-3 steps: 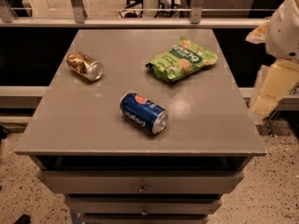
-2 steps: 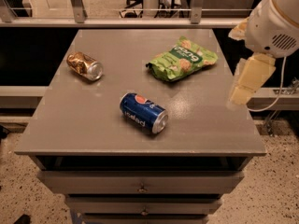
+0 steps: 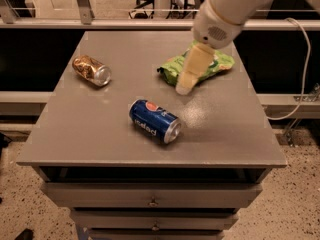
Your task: Pick orange can
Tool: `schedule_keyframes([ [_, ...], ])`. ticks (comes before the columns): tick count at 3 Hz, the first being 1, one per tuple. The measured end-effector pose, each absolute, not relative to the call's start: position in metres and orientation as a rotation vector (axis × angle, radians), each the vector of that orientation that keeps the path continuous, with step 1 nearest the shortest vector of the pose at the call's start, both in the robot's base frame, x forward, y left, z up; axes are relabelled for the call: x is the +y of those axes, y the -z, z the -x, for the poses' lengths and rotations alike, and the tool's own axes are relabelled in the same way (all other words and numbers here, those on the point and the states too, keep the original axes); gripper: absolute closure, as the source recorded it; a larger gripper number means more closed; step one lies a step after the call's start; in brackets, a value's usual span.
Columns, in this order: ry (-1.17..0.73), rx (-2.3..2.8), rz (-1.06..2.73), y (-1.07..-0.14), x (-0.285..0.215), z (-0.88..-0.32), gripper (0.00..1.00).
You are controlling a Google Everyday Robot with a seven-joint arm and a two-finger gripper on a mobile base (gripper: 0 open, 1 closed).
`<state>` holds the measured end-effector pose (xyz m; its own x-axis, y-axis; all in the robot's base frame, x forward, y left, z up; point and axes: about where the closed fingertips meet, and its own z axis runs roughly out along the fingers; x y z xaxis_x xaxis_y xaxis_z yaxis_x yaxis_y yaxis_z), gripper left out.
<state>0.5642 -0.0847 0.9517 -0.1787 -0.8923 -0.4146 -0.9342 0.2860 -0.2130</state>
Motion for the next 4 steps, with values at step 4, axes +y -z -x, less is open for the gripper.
schedule_keyframes([
  [4, -0.134, 2.132, 1.555, -0.918, 0.04, -0.653, 0.0],
])
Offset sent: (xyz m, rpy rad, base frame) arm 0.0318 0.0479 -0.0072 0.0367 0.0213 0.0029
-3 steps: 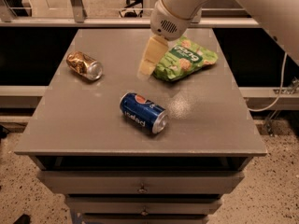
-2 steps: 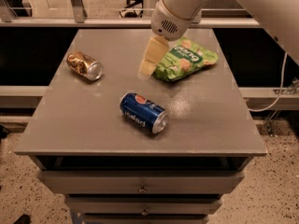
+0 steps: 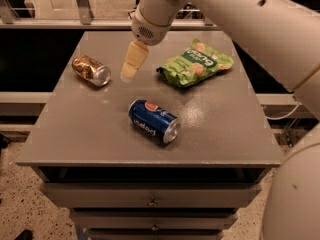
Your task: Pick orange can
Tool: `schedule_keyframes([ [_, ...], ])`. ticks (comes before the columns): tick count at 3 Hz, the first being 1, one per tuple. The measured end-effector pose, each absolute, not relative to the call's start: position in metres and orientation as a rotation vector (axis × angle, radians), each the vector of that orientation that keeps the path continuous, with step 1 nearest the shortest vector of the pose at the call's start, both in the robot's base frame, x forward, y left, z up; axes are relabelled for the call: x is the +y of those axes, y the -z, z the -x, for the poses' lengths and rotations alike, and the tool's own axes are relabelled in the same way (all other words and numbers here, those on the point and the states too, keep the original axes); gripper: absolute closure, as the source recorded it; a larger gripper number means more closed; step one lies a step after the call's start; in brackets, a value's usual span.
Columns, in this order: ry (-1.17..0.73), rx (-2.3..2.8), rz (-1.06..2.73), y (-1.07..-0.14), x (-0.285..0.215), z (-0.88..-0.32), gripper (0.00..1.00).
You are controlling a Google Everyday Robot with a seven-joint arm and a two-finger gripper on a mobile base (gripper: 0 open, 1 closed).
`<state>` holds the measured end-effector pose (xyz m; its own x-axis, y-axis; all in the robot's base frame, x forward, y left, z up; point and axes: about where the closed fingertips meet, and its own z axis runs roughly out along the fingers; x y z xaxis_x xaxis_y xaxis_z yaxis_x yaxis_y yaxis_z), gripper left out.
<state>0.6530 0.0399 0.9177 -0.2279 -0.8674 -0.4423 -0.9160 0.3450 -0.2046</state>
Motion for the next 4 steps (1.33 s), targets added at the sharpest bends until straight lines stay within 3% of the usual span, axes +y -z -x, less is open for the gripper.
schedule_keyframes([
  [4, -0.294, 2.269, 1.478, -0.882, 0.16, -0.73, 0.0],
])
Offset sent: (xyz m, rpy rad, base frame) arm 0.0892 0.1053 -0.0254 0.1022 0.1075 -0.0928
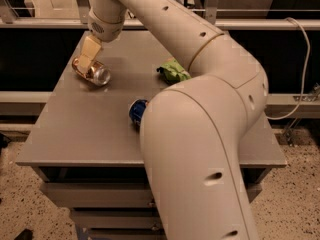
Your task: Pick orange can
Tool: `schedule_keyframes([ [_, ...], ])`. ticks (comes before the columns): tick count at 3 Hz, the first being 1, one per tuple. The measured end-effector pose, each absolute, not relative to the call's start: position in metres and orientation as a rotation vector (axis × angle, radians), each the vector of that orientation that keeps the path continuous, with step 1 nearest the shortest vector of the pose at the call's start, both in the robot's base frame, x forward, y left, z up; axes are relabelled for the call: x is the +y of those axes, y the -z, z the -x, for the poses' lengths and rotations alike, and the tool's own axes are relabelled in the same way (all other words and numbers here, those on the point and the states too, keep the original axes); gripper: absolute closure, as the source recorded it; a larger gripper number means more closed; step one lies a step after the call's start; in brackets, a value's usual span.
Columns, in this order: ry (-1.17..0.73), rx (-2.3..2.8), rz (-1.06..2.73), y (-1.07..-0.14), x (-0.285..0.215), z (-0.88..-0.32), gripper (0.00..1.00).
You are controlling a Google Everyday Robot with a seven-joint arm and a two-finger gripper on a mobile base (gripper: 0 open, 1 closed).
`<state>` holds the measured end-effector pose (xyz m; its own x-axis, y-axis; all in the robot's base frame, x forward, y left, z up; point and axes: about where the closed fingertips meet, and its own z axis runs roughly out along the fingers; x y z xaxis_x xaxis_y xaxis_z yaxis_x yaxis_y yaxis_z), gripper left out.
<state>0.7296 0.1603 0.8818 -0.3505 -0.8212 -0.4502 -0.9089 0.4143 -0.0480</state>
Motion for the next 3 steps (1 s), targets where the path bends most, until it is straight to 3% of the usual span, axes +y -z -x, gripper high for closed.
schedule_keyframes([
  [2, -0.222, 2.378, 1.448, -0.851, 0.179, -0.728, 0.0],
  [3, -0.198, 2.405, 1.44, -0.841, 0.181, -0.725, 0.1],
])
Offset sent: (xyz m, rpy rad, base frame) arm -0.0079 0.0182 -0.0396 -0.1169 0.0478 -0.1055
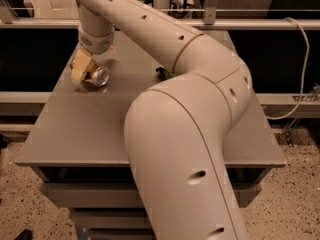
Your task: Pick orange can
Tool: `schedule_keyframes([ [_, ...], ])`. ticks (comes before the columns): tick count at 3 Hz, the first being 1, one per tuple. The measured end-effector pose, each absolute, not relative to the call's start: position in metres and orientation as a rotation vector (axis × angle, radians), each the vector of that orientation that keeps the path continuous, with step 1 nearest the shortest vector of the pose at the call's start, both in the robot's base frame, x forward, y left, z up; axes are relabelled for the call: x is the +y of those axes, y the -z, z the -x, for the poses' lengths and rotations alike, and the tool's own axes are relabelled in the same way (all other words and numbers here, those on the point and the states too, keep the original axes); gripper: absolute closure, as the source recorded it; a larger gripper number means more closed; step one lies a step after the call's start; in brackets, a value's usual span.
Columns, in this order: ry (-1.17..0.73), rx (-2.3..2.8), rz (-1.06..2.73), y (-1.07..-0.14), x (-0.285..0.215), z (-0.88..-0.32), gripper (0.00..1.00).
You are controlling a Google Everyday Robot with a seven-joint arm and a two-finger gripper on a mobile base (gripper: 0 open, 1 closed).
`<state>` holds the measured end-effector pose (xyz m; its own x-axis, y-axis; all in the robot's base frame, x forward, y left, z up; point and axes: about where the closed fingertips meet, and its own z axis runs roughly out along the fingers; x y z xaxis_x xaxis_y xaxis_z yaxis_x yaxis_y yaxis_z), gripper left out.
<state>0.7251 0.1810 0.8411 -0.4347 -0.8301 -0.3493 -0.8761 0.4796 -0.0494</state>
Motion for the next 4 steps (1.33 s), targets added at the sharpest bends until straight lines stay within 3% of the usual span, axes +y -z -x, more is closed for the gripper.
schedule_keyframes([
  [4, -0.204, 2.282, 1.433, -0.876, 0.172, -0.718, 1.0],
])
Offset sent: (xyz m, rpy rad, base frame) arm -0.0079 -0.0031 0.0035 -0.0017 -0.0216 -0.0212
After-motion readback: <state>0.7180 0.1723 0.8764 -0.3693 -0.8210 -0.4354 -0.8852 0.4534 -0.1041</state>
